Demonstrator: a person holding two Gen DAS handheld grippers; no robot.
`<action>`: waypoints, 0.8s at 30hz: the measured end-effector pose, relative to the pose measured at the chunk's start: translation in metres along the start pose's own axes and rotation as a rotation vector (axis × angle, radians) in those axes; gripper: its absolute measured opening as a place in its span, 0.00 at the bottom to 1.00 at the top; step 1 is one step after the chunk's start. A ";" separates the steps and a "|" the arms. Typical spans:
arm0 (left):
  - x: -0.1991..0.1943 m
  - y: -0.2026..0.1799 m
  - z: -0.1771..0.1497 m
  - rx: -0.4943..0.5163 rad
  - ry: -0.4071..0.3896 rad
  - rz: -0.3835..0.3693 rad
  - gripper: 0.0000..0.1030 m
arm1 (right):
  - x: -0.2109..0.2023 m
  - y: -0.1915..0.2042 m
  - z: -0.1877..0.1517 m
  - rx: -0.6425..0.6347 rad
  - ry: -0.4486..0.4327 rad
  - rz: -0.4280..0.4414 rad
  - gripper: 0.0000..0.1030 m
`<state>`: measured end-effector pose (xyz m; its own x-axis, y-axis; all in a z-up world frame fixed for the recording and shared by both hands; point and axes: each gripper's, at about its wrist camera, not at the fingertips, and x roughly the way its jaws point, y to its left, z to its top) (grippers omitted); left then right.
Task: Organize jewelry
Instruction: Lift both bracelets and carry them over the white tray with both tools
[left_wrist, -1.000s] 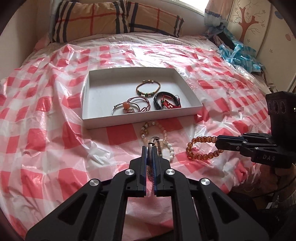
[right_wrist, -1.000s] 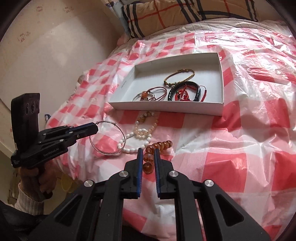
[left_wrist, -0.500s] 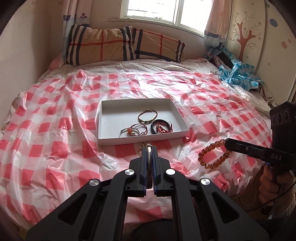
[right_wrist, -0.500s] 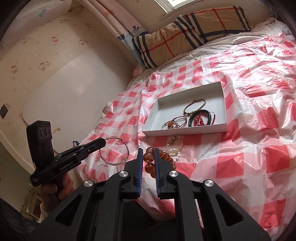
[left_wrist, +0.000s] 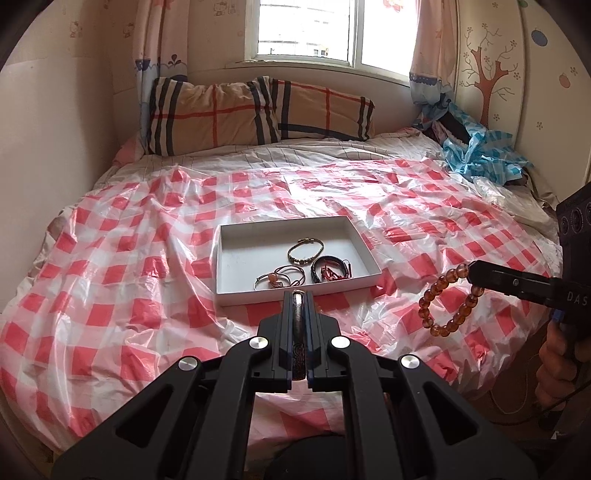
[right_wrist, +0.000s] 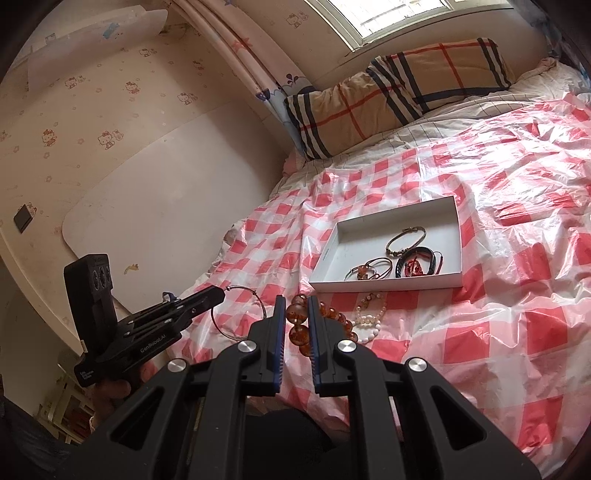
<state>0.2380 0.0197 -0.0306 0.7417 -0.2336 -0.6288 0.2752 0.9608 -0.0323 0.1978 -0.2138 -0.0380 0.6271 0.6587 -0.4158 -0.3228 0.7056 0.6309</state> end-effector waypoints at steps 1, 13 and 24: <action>0.000 0.000 0.000 0.001 -0.002 0.003 0.05 | 0.000 0.001 0.001 -0.001 -0.004 0.002 0.12; -0.002 0.005 0.001 0.005 -0.011 0.025 0.05 | 0.003 0.009 0.007 -0.005 -0.019 0.021 0.12; 0.005 0.013 0.003 -0.004 -0.008 0.022 0.05 | 0.010 0.011 0.010 -0.004 -0.017 0.027 0.12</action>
<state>0.2468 0.0303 -0.0318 0.7526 -0.2138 -0.6228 0.2564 0.9663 -0.0220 0.2076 -0.2021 -0.0285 0.6305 0.6725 -0.3875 -0.3419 0.6888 0.6392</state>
